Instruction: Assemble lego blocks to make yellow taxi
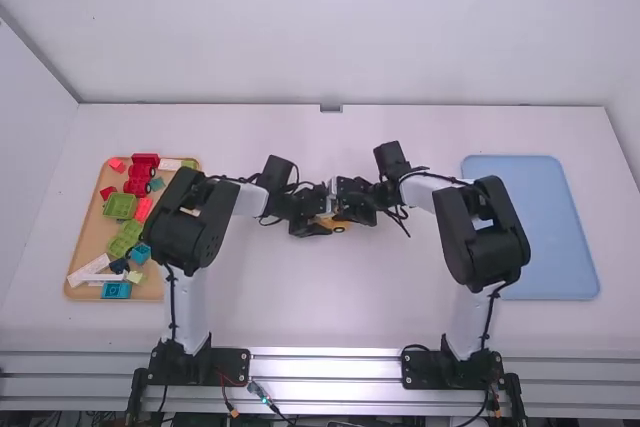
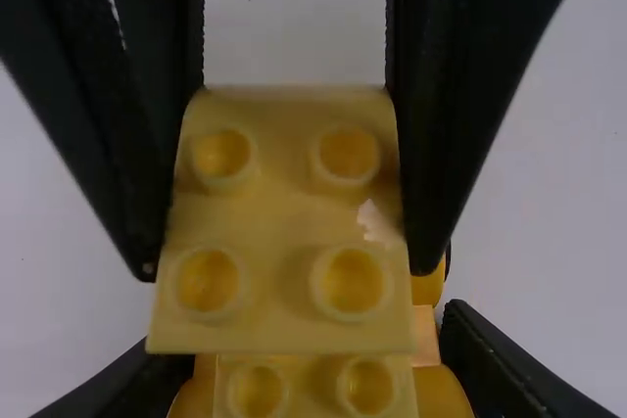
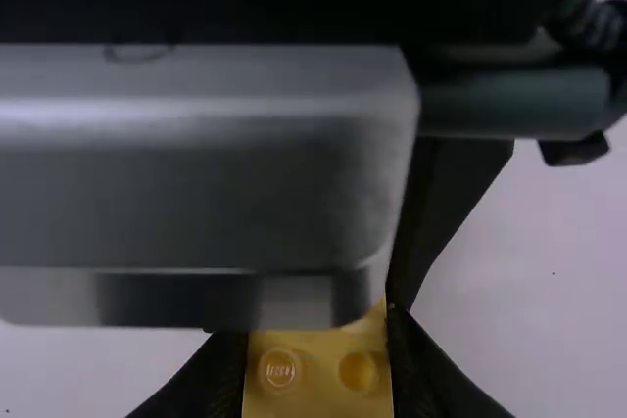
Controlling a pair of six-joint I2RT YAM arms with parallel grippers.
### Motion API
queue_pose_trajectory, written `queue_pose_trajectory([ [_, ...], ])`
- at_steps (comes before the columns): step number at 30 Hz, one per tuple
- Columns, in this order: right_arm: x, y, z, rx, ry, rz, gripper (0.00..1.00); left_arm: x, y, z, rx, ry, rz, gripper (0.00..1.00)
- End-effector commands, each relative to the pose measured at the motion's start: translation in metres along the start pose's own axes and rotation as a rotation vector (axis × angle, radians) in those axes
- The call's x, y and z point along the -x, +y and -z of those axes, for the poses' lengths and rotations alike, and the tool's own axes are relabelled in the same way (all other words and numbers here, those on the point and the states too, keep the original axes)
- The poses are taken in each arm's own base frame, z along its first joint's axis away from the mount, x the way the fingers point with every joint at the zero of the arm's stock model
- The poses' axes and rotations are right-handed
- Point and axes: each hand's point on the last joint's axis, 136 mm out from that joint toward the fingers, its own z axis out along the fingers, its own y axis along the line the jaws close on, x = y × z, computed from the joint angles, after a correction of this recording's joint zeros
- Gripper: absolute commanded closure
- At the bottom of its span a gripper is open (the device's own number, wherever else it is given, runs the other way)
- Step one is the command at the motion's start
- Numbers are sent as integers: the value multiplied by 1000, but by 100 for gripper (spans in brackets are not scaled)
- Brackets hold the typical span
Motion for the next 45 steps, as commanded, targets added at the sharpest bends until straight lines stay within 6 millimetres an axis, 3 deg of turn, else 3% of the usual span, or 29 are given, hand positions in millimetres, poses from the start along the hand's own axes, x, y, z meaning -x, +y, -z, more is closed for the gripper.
queue_pose_trajectory([
  [1,6,13,-4,37,-17,-1,100,-8,-22,-9,-75,-10,0,62],
  [8,1,24,5,84,-49,42,100,-12,-24,-7,-82,1,1,64],
  [14,1,23,17,81,-105,32,100,-11,-23,-7,-77,-2,6,63],
  [27,-5,20,-4,42,-7,-14,100,-6,-27,-10,-97,-21,1,60],
  [45,-14,20,6,43,-26,-41,100,-6,-27,-10,-94,-19,0,61],
])
